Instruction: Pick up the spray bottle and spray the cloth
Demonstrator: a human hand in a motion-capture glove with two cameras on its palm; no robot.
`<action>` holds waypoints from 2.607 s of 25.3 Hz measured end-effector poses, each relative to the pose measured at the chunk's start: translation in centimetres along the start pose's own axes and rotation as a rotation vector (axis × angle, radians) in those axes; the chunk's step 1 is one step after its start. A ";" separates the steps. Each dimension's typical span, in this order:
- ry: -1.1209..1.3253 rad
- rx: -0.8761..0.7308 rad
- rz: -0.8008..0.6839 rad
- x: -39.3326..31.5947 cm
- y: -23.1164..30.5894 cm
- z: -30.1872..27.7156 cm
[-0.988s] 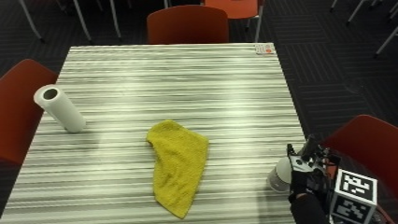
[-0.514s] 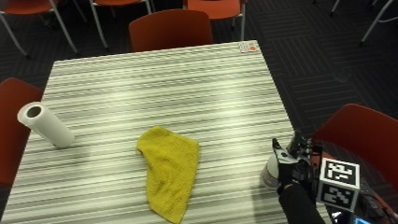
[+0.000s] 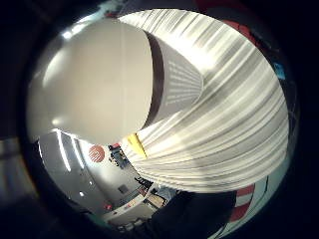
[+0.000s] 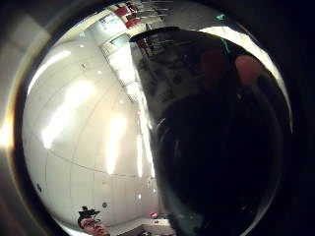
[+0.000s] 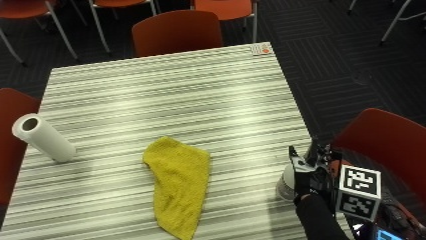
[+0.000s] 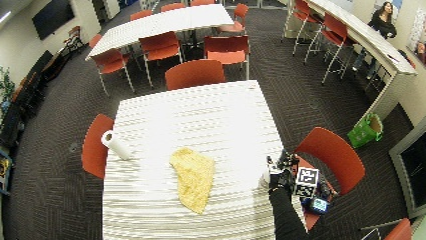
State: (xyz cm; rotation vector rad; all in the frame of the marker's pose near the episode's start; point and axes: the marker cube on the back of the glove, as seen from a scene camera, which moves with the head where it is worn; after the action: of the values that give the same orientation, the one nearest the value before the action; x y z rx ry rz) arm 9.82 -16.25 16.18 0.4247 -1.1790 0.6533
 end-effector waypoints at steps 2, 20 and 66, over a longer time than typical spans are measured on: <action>-0.004 0.008 -0.018 -0.1 -0.3 0.1; -0.052 -0.077 -0.059 -0.6 -0.8 0.9; 0.252 -0.736 -0.195 -15.8 7.0 17.2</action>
State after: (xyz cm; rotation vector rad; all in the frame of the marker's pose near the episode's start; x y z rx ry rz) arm -10.71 -25.60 6.91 -0.1640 -1.0359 0.0709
